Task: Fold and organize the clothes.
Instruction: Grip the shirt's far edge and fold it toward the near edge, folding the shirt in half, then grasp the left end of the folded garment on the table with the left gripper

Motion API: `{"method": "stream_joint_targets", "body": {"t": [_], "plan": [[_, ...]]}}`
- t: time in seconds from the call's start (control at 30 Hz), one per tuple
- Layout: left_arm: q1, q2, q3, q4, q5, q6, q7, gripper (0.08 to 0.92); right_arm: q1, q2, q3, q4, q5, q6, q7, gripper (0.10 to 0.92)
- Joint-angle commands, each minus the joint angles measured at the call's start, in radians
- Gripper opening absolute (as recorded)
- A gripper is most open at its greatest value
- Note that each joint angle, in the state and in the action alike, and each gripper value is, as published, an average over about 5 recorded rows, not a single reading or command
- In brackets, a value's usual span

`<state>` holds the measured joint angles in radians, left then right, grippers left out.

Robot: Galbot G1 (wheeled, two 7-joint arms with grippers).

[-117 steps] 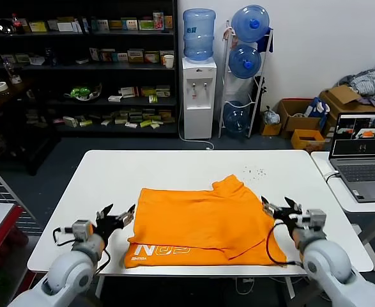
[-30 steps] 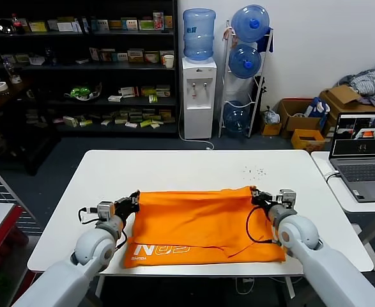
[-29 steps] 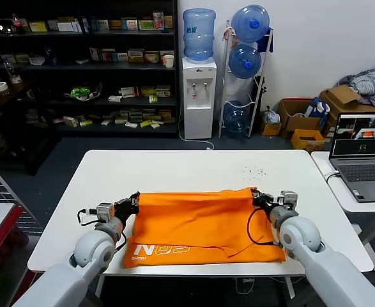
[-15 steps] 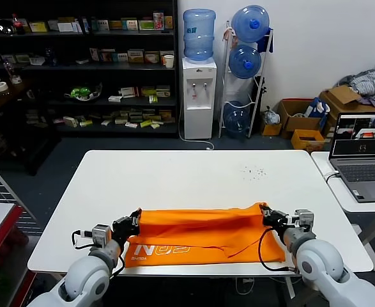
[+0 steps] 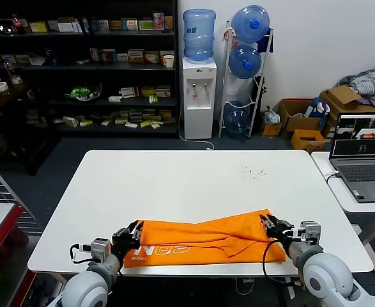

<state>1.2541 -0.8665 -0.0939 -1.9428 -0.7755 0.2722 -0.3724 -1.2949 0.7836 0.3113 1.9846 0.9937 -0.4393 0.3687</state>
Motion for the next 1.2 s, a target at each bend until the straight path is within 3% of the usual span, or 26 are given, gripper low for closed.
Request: {"method": "stream_joint_targets", "body": {"t": [0.03,0.37,0.57,0.83,1.2], "plan": [[0.056,-0.008,-0.024,-0.011,0.012,0.000,-0.005,0.406,-0.069,-0.002,0.053,0.033,-0.008,0.000,-0.004,0.485],[0.096,-0.083,-0.037,0.073,0.048,-0.027,0.010,0.692,-0.124,0.019,0.102,0.044,-0.024,0.001,-0.015,0.771],[0.070,-0.102,-0.028,0.109,0.048,-0.028,0.010,0.814,-0.125,0.025,0.102,0.047,-0.025,0.000,-0.011,0.821],[0.068,-0.107,-0.013,0.120,0.050,-0.029,0.005,0.815,-0.121,0.033,0.101,0.042,-0.023,-0.001,-0.007,0.823],[0.070,-0.117,-0.004,0.118,0.051,-0.029,-0.002,0.525,-0.121,0.040,0.099,0.042,-0.023,0.001,-0.005,0.823]]}}
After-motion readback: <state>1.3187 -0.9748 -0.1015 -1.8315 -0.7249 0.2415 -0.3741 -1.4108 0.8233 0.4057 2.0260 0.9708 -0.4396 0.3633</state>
